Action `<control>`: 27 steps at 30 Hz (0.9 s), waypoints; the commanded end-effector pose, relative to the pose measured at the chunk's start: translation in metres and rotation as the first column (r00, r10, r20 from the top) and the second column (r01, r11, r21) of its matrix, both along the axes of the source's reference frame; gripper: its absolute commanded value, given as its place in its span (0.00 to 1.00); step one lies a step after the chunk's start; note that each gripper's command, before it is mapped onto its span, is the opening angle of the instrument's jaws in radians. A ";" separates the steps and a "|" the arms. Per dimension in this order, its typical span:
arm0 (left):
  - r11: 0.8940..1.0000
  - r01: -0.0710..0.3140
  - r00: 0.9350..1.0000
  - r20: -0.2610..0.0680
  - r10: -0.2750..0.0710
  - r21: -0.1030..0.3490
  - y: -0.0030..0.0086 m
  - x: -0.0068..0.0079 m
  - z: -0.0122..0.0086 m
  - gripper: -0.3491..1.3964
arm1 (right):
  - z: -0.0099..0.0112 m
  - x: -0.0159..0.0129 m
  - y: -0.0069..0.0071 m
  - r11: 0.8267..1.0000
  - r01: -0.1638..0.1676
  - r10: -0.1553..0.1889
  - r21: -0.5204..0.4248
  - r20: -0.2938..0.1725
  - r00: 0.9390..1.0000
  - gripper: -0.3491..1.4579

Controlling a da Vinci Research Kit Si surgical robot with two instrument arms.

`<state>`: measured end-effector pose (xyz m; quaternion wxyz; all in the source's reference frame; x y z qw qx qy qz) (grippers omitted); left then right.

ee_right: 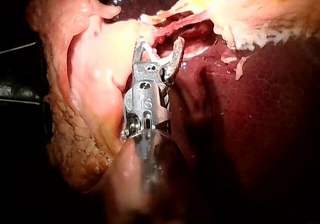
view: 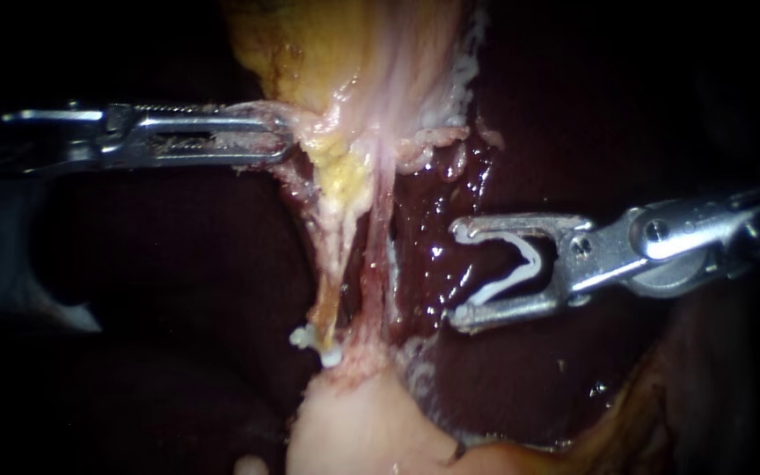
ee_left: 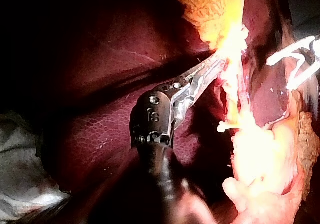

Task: Clipping second clip left tube

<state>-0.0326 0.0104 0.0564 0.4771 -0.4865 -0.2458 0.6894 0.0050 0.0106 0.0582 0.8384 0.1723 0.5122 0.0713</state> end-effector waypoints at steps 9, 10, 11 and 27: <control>0.999 0.039 0.999 0.017 -0.039 0.022 0.0022 0.0040 -0.0061 0.00 | 0.0002 -0.0001 -0.0001 1.000 0.000 0.000 0.000 0.000 1.000 0.47; 0.999 0.044 0.999 0.018 -0.044 0.018 0.0024 0.0046 -0.0070 0.00 | 0.0002 -0.0002 -0.0001 1.000 0.000 0.000 0.000 0.000 1.000 0.47; 0.999 0.043 0.999 0.017 -0.043 0.014 0.0024 0.0051 -0.0075 0.00 | 0.0002 -0.0002 -0.0001 1.000 0.000 0.000 0.000 0.000 1.000 0.47; 0.998 0.055 0.998 0.014 -0.055 0.008 0.0020 0.0060 -0.0073 0.00 | -0.0004 0.0048 -0.0033 0.996 0.033 -0.030 0.085 -0.036 0.999 0.47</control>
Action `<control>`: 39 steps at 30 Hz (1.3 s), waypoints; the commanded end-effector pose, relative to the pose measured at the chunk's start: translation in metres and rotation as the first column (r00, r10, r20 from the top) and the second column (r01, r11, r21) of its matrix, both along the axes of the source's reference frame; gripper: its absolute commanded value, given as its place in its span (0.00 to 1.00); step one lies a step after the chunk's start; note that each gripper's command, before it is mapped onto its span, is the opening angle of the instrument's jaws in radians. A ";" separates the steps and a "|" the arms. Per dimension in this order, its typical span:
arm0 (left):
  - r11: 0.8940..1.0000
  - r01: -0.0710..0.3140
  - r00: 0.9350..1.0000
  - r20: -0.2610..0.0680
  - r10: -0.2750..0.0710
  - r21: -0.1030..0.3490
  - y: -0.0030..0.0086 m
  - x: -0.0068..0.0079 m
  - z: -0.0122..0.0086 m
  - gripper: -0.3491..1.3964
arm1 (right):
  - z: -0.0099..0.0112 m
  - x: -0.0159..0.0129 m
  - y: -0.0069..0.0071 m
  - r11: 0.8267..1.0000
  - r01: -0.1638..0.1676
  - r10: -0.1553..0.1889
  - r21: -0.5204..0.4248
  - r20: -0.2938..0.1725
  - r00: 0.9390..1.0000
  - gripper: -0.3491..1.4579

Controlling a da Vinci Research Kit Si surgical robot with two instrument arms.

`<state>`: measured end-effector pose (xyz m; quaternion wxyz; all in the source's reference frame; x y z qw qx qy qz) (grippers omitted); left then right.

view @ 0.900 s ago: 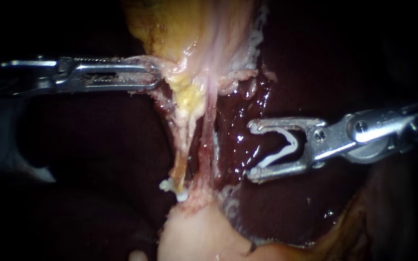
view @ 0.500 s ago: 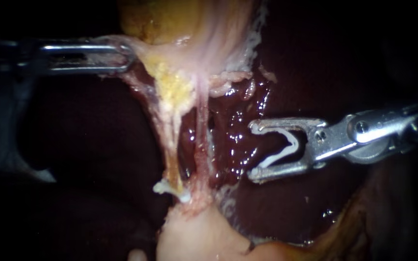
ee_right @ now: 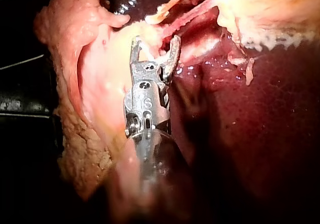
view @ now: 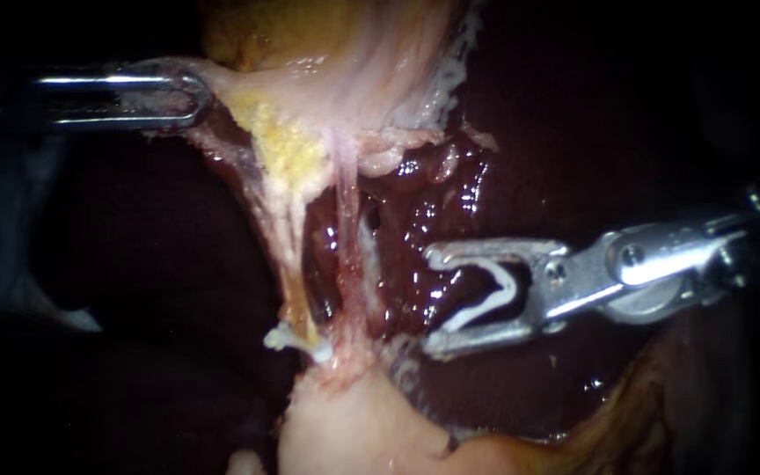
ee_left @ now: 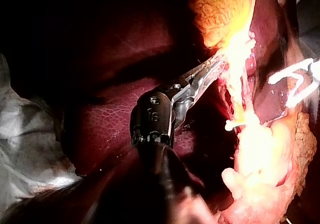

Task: Clipping second clip left tube

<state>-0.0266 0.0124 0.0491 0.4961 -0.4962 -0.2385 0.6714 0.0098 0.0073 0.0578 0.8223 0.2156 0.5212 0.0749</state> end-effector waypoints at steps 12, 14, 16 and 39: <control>1.000 0.002 1.000 -0.003 -0.002 -0.001 -0.0002 -0.0004 0.0000 0.00 | 0.0039 0.0058 -0.0021 0.996 -0.023 0.021 0.084 0.017 1.000 0.47; 1.000 0.003 1.000 -0.003 -0.003 -0.002 -0.0002 -0.0004 0.0000 0.00 | 0.0045 0.0062 -0.0019 0.995 -0.028 0.027 0.095 0.013 1.000 0.47; 1.000 0.005 1.000 -0.005 -0.005 -0.002 -0.0002 -0.0005 0.0000 0.00 | 0.0051 0.0066 -0.0018 0.995 -0.032 0.030 0.099 0.012 0.999 0.47; 1.000 0.005 1.000 -0.005 -0.005 -0.003 -0.0003 -0.0008 0.0002 0.00 | 0.0093 0.0134 -0.0013 0.982 -0.007 0.014 0.189 -0.035 0.999 0.47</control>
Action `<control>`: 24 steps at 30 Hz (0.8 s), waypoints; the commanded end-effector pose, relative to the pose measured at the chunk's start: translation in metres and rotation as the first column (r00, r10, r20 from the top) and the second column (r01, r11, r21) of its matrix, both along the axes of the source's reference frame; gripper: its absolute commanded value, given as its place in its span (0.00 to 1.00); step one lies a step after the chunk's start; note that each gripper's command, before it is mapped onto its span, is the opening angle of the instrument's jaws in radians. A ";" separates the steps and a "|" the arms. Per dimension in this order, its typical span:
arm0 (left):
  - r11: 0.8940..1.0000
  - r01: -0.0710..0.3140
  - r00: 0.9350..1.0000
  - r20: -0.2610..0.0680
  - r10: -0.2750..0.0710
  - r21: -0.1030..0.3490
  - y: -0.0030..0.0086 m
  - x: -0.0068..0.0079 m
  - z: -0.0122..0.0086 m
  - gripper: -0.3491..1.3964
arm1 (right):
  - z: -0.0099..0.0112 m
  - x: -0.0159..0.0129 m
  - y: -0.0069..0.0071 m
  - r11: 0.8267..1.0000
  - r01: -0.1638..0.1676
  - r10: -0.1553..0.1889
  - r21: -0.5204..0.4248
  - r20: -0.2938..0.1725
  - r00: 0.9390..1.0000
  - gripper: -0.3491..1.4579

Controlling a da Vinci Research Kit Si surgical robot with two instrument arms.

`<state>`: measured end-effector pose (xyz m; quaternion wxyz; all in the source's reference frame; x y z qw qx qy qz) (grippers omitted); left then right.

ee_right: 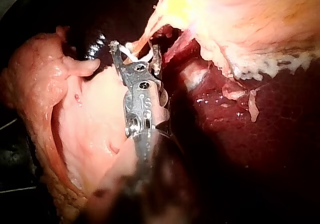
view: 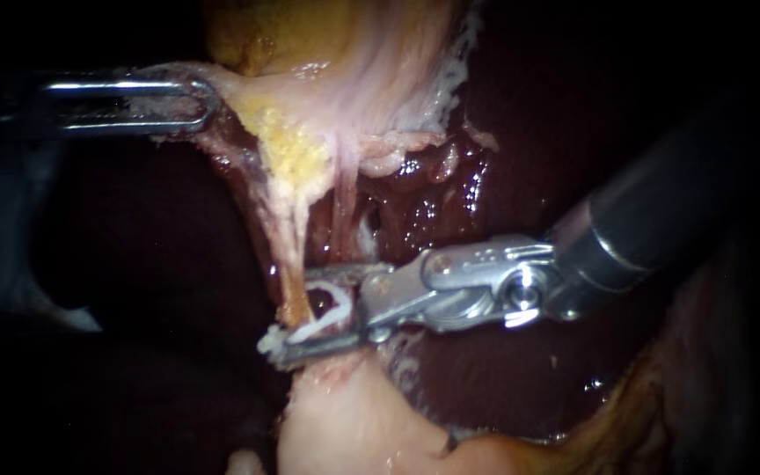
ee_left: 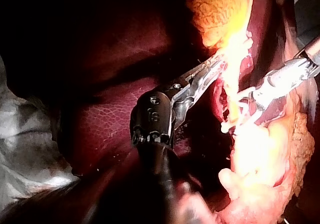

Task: Clipping second clip left tube

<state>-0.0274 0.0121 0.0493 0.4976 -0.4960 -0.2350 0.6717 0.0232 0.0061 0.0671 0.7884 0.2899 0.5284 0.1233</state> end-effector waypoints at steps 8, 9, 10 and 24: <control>1.000 0.000 1.000 0.000 0.000 0.000 0.0000 -0.0001 0.0000 0.00 | -0.0005 0.0014 -0.0018 0.999 0.024 -0.023 0.032 -0.021 1.000 0.47; 1.000 0.000 1.000 0.000 0.000 0.000 0.0000 -0.0001 0.0000 0.00 | -0.0007 0.0015 -0.0021 0.999 0.027 -0.026 0.032 -0.026 0.999 0.47; 1.000 0.000 1.000 0.000 0.000 0.000 0.0000 -0.0001 0.0000 0.00 | -0.0010 0.0016 -0.0023 0.999 0.026 -0.025 0.038 -0.029 0.999 0.47; 1.000 0.000 1.000 0.000 0.000 0.000 0.0000 -0.0001 0.0000 0.00 | -0.0052 0.0024 -0.0052 0.997 0.042 -0.038 0.060 -0.069 0.997 0.46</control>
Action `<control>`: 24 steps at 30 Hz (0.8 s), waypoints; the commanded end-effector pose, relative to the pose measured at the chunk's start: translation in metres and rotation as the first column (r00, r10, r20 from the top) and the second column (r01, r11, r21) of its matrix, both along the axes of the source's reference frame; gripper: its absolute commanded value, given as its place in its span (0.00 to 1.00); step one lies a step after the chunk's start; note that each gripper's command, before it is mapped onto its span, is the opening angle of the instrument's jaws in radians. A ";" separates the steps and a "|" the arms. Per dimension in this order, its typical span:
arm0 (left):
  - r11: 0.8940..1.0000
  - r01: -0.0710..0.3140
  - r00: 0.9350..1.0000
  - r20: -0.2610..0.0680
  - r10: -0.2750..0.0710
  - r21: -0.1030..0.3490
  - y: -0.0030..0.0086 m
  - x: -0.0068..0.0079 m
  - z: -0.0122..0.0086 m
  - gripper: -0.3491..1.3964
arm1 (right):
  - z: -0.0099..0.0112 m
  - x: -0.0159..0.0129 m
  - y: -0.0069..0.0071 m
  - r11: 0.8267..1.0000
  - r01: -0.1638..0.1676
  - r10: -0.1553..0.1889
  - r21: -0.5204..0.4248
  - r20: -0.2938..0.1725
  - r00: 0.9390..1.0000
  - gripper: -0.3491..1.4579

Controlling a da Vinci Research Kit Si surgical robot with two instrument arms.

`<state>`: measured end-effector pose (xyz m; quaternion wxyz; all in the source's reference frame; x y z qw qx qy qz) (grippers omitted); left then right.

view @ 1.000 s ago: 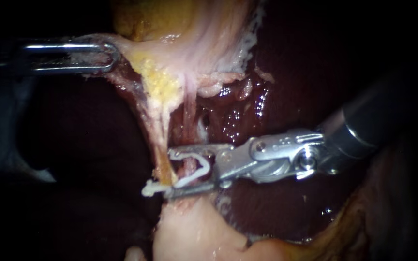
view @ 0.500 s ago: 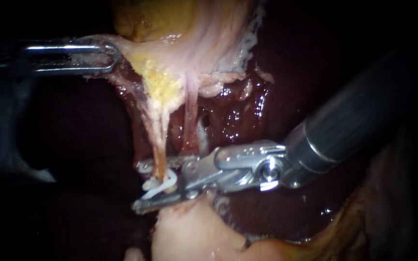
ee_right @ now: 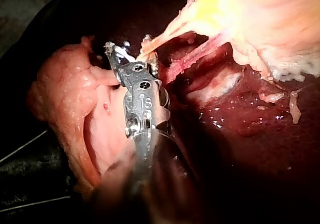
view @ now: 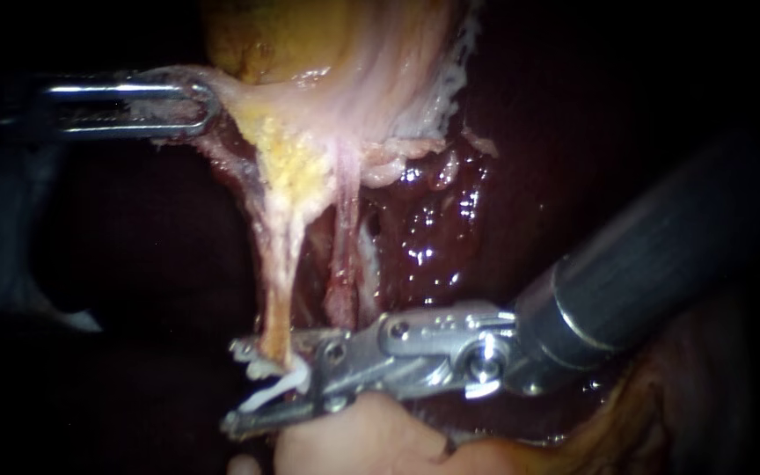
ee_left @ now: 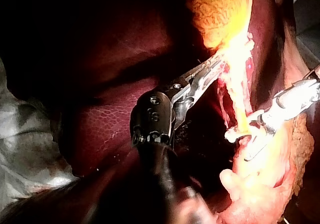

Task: Clipping second clip left tube

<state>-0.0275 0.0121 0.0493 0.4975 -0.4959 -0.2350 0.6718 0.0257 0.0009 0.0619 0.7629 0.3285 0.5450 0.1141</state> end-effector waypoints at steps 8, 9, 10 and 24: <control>1.000 0.000 1.000 0.000 0.000 0.000 0.0000 0.0000 -0.0001 0.00 | -0.0006 -0.0006 0.0004 0.999 -0.004 0.004 0.043 0.009 1.000 0.38; 1.000 0.000 1.000 0.000 0.000 0.000 0.0000 0.0000 -0.0001 0.00 | -0.0007 -0.0007 0.0006 0.999 -0.006 0.005 0.049 0.010 1.000 0.36; 1.000 0.000 1.000 0.000 0.000 0.000 0.0000 0.0000 -0.0001 0.00 | -0.0008 -0.0008 0.0007 0.998 -0.007 0.006 0.056 0.012 1.000 0.34; 1.000 0.001 1.000 0.000 -0.001 0.000 0.0000 -0.0001 0.0000 0.00 | -0.0007 -0.0009 0.0018 0.985 -0.049 0.037 0.167 0.070 0.997 0.00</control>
